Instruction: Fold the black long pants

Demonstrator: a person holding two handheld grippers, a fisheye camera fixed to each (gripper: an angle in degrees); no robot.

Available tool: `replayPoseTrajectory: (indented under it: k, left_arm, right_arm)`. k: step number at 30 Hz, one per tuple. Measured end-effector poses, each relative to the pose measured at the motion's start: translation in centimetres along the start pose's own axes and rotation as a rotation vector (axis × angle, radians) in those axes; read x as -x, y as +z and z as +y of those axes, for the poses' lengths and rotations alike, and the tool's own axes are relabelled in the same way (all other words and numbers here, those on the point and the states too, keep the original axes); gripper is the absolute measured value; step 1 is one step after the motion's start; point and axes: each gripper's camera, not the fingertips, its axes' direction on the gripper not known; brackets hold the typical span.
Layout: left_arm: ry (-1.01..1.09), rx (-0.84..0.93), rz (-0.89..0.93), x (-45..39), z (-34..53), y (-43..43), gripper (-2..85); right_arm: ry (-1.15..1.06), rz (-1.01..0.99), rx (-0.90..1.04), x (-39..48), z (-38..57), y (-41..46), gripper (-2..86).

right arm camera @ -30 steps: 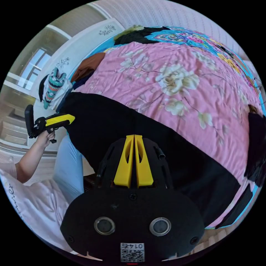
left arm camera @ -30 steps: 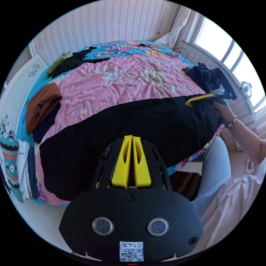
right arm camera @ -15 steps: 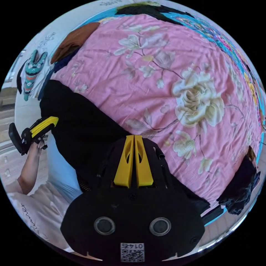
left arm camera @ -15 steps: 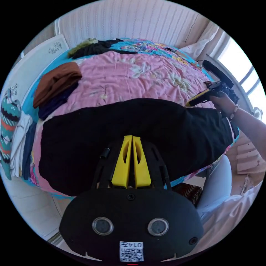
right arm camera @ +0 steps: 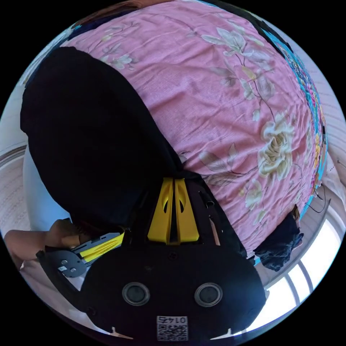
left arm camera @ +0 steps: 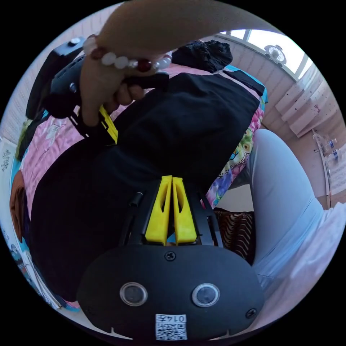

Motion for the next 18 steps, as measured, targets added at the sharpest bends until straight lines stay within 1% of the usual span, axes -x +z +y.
replayPoseTrajectory:
  k: [1, 3, 8, 10, 13, 18]
  left_arm:
    - [0.003, 0.008, 0.016, 0.1, -0.2, 0.1, -1.0]
    - [-0.001, 0.02, 0.04, 0.2, -0.5, 0.2, -1.0]
    - [-0.011, 0.042, 0.091, 0.4, -1.3, -0.7, -1.0]
    - [-0.006, 0.049, 0.103, 0.2, -1.3, -1.2, -1.0]
    - [0.052, 0.081, 0.074, -0.6, -1.5, -0.6, -1.0]
    - [0.158, 0.128, 0.016, -2.5, -2.9, 1.2, -1.0]
  right_arm:
    - [-0.013, 0.03, 0.029, 0.6, -0.9, -0.1, -0.6]
    - [-0.012, 0.026, 0.063, 0.7, -1.9, -0.1, -0.6]
    - [-0.06, -0.074, 0.099, -0.3, -2.4, -0.6, -0.6]
    - [-0.085, -0.07, 0.083, -0.4, -1.7, -1.1, -0.6]
    - [-0.104, -0.018, 0.038, -0.3, -0.7, -1.7, -0.5]
    - [-0.01, -0.104, 0.063, -1.3, -0.2, 0.7, -0.4]
